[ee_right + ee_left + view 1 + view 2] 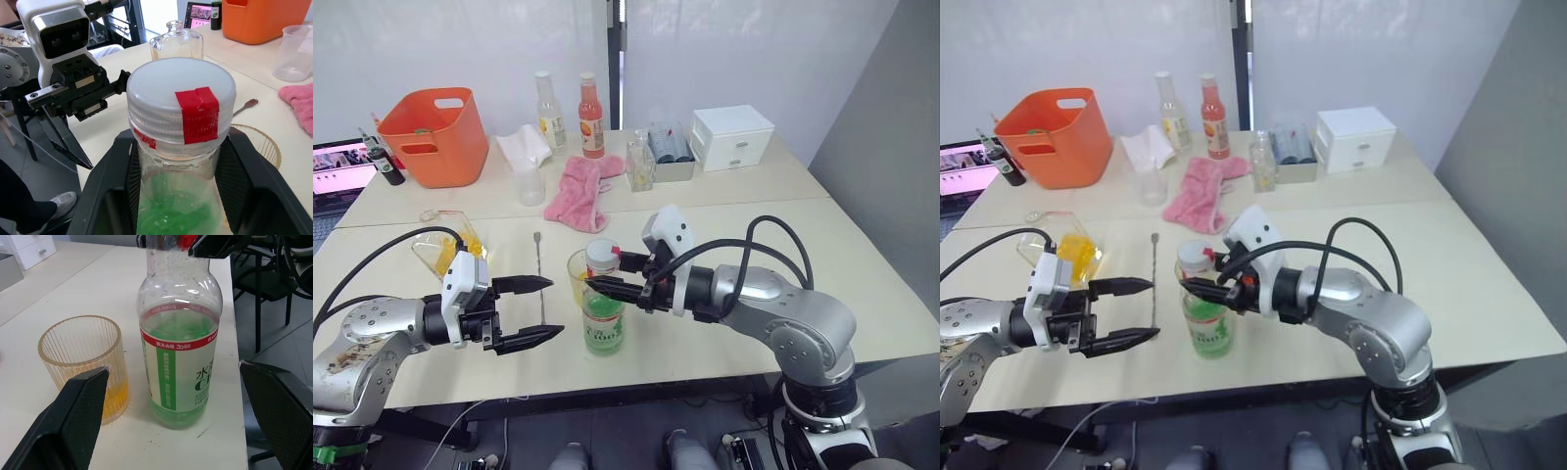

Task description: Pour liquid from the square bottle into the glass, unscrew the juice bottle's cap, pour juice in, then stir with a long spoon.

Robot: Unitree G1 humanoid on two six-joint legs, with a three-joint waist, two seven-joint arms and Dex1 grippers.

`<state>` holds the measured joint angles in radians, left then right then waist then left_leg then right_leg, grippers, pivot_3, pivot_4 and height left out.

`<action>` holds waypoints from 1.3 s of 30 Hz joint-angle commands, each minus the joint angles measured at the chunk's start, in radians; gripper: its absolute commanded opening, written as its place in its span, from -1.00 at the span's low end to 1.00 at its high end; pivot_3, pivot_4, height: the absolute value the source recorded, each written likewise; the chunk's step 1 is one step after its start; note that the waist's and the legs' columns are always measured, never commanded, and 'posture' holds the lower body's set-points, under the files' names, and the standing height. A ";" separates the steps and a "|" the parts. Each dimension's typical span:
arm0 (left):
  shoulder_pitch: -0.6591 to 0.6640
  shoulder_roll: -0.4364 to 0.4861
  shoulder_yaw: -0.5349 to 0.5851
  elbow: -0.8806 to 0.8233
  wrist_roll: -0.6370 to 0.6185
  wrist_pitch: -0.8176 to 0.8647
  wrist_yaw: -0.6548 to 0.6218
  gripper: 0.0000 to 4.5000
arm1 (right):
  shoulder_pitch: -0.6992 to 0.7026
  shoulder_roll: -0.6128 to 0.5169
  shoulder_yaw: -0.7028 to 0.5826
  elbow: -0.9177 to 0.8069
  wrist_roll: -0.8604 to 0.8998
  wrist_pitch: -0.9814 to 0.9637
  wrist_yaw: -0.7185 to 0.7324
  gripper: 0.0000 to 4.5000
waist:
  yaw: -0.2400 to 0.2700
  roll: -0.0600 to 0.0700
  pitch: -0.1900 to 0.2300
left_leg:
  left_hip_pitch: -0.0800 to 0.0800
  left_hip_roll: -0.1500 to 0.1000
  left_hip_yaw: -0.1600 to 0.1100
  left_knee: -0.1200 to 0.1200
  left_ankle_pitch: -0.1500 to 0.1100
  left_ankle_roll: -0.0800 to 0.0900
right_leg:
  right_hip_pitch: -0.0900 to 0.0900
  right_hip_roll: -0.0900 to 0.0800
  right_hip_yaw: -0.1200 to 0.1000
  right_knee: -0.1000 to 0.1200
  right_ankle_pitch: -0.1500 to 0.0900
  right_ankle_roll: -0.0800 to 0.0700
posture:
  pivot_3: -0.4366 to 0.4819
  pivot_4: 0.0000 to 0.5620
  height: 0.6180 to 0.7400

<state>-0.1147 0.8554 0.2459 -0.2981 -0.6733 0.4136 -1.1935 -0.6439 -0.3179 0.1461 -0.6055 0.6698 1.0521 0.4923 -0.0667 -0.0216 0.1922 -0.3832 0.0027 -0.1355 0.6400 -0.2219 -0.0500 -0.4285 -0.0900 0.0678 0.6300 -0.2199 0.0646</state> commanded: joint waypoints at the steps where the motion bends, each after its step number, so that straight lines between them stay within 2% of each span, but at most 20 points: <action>1: -0.018 0.000 0.012 -0.012 -0.004 -0.022 -0.002 1.00 | -0.015 -0.022 0.009 -0.029 -0.015 -0.081 0.037 0.58 | 0.000 0.000 0.000 | 0.000 0.000 0.000 0.000 0.000 0.000 | 0.000 0.000 0.000 0.000 0.000 0.000 | -0.05 -0.47 0.99; 3: -0.019 -0.001 0.012 -0.010 -0.002 -0.021 -0.002 1.00 | -0.015 -0.031 0.016 -0.022 -0.016 -0.100 0.055 0.90 | 0.000 0.000 0.000 | 0.000 0.000 0.000 0.000 0.000 0.000 | 0.000 0.000 0.000 0.000 0.000 0.001 | -0.05 -0.47 0.99; 4: -0.020 -0.001 0.012 -0.008 -0.002 -0.019 -0.001 1.00 | -0.015 -0.035 0.018 -0.018 -0.013 -0.108 0.067 0.99 | 0.000 0.000 0.000 | 0.000 0.000 0.000 0.000 0.000 0.000 | 0.000 0.000 0.000 0.000 0.000 0.001 | -0.05 -0.47 0.99; 6: -0.021 -0.001 0.012 -0.005 -0.003 -0.018 -0.001 1.00 | -0.015 -0.042 0.019 -0.013 -0.007 -0.117 0.085 0.99 | 0.000 0.000 0.000 | 0.000 0.000 0.000 0.000 0.000 0.000 | 0.000 0.000 0.000 0.000 0.000 0.001 | -0.05 -0.47 0.99; 10: -0.025 -0.008 0.009 0.002 0.000 -0.022 0.002 1.00 | -0.036 -0.102 -0.001 0.044 0.031 -0.180 0.251 0.99 | 0.002 0.000 0.000 | 0.000 0.000 0.000 0.000 0.000 0.000 | 0.001 0.000 0.000 0.000 0.000 0.001 | -0.05 -0.47 0.99; 14: -0.030 -0.017 0.003 0.010 0.006 -0.028 -0.001 1.00 | -0.064 -0.183 0.035 0.159 0.025 -0.283 0.488 0.99 | 0.001 0.000 0.000 | 0.001 0.000 0.000 0.000 0.000 0.000 | 0.001 0.000 0.000 -0.001 -0.001 0.003 | -0.05 -0.47 0.99; 16: -0.031 -0.020 0.001 0.012 0.008 -0.031 -0.004 1.00 | -0.102 -0.202 0.097 0.277 -0.040 -0.379 0.612 0.99 | 0.000 0.000 0.000 | 0.001 0.000 0.000 0.000 0.000 0.000 | 0.001 0.000 0.000 -0.001 -0.002 0.003 | -0.05 -0.47 0.99; 23: -0.015 -0.014 0.011 -0.001 0.000 -0.033 -0.004 1.00 | -0.217 -0.132 0.174 0.541 -0.150 -0.571 0.795 0.99 | -0.004 0.000 0.000 | 0.002 0.000 0.000 0.000 0.000 0.000 | 0.002 0.000 0.000 0.000 -0.001 0.002 | -0.05 -0.47 0.99; 29: 0.004 -0.010 0.022 -0.023 -0.010 -0.020 0.008 1.00 | -0.280 -0.064 0.191 0.674 -0.195 -0.672 0.897 0.99 | 0.000 0.000 0.000 | 0.001 0.000 0.000 0.000 0.000 0.000 | 0.001 0.000 0.000 0.000 0.002 -0.003 | -0.05 -0.47 0.99; 30: 0.009 -0.010 0.024 -0.030 -0.012 -0.018 0.010 1.00 | -0.291 -0.053 0.193 0.697 -0.203 -0.688 0.915 0.76 | 0.000 0.000 0.000 | 0.001 0.000 0.000 0.000 0.000 0.000 | 0.001 0.000 0.000 0.000 0.002 -0.003 | -0.05 -0.47 0.99; 37: 0.028 -0.008 0.036 -0.056 -0.018 -0.009 0.021 1.00 | -0.331 -0.008 0.181 0.796 -0.229 -0.732 0.982 -0.29 | -0.002 0.000 0.000 | 0.002 0.000 0.000 0.000 0.000 0.000 | 0.001 0.000 0.000 0.000 0.002 -0.004 | -0.05 -0.47 0.99; 39: 0.032 -0.007 0.040 -0.061 -0.018 -0.008 0.022 1.00 | -0.335 -0.004 0.171 0.797 -0.219 -0.723 0.994 -0.33 | -0.002 0.000 0.000 | 0.002 0.000 0.000 0.000 0.000 0.000 | 0.001 0.000 0.000 0.000 0.002 -0.004 | -0.05 -0.47 0.99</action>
<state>-0.0798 0.8327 0.2538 -0.3314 -0.6718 0.4067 -1.1752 -0.9588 -0.3254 0.3439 0.2059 0.4441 0.3363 1.4743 -0.0691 -0.0216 0.1921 -0.3813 0.0030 -0.1354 0.6399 -0.2220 -0.0500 -0.4270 -0.0897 0.0678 0.6303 -0.2176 0.0609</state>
